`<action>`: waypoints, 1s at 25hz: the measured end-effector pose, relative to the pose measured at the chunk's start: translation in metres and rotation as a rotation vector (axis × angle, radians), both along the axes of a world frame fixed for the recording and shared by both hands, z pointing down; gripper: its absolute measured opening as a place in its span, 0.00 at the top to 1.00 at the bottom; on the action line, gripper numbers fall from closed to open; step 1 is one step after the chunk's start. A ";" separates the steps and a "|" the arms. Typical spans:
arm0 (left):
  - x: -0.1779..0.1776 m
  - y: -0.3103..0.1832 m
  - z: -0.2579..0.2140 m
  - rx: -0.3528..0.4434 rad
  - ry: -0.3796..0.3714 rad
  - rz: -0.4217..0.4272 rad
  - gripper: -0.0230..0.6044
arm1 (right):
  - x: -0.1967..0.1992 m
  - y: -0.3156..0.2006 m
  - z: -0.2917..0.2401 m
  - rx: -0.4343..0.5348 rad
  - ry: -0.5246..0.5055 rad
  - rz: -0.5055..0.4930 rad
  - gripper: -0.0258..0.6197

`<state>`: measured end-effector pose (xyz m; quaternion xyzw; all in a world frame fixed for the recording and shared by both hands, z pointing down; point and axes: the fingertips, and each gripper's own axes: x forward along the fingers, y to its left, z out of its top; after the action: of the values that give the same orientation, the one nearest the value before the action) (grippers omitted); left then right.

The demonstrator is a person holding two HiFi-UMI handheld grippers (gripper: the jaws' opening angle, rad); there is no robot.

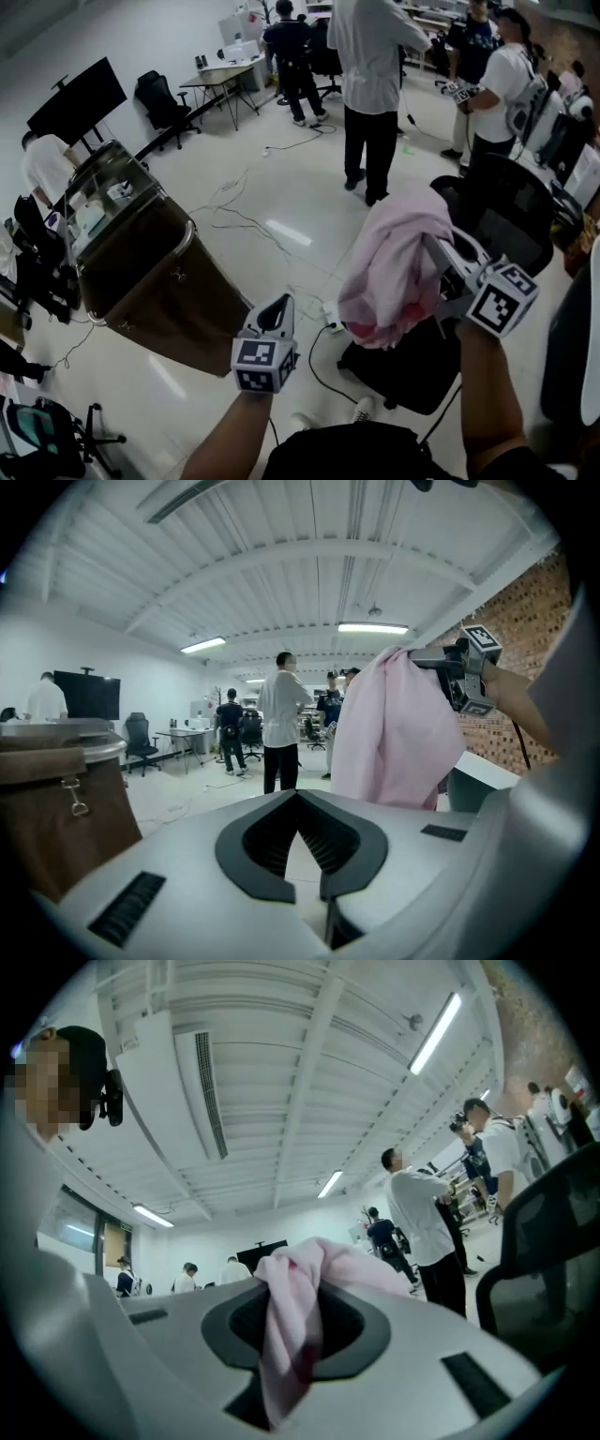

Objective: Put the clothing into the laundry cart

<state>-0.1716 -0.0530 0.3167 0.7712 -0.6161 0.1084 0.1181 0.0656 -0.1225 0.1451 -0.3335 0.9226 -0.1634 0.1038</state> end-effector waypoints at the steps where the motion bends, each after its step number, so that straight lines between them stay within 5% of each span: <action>1: -0.007 0.004 -0.009 0.011 -0.003 -0.027 0.96 | -0.005 0.001 -0.013 0.014 -0.011 -0.023 0.82; 7: -0.034 0.036 -0.067 0.058 -0.020 -0.172 0.96 | -0.029 0.006 -0.088 0.111 -0.015 -0.116 0.82; 15: -0.108 0.074 -0.105 0.124 -0.030 -0.322 0.96 | -0.120 0.019 -0.102 0.134 -0.022 -0.299 0.82; 25: -0.191 0.126 -0.138 0.167 -0.071 -0.424 0.96 | -0.222 0.051 -0.118 0.133 -0.069 -0.405 0.82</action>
<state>-0.3627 0.0734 0.1789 0.6274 -0.7749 0.0567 0.0522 -0.1567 -0.0718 0.0267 -0.1277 0.9755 -0.1312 0.1223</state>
